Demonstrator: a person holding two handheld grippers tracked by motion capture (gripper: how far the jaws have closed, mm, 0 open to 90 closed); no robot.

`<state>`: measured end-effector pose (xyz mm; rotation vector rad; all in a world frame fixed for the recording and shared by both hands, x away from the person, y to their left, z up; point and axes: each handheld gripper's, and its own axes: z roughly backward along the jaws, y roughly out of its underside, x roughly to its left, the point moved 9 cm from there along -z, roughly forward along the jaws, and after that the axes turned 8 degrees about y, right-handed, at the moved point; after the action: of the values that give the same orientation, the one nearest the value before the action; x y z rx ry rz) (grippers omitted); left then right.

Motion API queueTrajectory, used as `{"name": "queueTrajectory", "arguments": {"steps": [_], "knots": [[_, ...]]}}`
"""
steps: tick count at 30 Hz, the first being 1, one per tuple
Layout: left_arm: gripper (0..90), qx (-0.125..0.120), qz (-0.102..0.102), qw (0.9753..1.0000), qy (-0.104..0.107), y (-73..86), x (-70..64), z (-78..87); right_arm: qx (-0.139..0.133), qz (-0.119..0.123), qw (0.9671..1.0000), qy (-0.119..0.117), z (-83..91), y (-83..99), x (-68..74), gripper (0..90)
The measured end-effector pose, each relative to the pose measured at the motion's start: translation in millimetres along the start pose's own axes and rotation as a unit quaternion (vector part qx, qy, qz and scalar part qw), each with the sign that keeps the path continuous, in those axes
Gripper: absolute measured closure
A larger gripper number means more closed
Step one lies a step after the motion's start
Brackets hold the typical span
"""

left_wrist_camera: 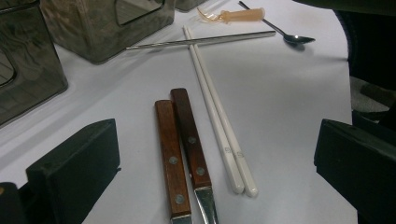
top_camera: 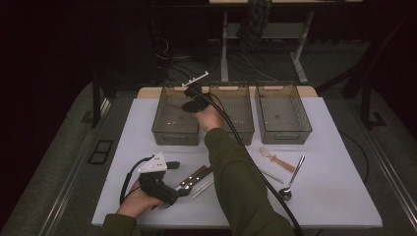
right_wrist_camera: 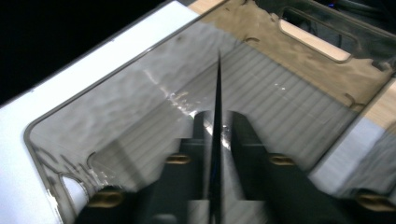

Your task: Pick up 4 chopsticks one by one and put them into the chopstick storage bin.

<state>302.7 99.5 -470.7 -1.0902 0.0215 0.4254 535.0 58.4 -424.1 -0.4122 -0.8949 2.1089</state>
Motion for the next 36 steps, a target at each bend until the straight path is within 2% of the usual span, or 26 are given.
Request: {"name": "queueTrajectory", "arguments": {"steps": [1, 3, 10, 15, 22, 36], "knots": [[0.0, 0.000, 0.000, 1.0000, 0.000, 0.0, 0.0, 0.0, -0.004, 0.003, 1.0000, 0.003, 1.6, -0.9, 0.3, 61.6], [0.0, 0.002, -0.001, 1.0000, 0.000, 0.1, 0.0, -0.1, -0.005, 0.000, 1.0000, -0.008, 5.1, -1.7, 1.4, 56.5], [0.0, 0.005, -0.002, 1.0000, 0.000, 0.9, -0.4, -0.9, -0.018, 0.001, 0.9997, -0.018, 23.0, -2.6, -3.1, 48.2], [0.0, 0.007, -0.003, 1.0000, 0.000, 1.4, -0.5, -1.2, -0.028, 0.000, 0.9993, -0.026, 37.9, 5.3, -10.6, 43.3], [0.0, 0.010, -0.004, 0.9999, -0.001, 2.0, -1.0, -2.3, -0.046, 0.000, 0.9979, -0.047, 63.6, 19.4, -21.4, 41.5], [0.0, 0.011, -0.006, 0.9999, -0.005, 2.1, -1.1, -2.0, -0.065, 0.029, 0.9958, -0.058, 111.0, 45.4, -35.3, 40.1]]}}
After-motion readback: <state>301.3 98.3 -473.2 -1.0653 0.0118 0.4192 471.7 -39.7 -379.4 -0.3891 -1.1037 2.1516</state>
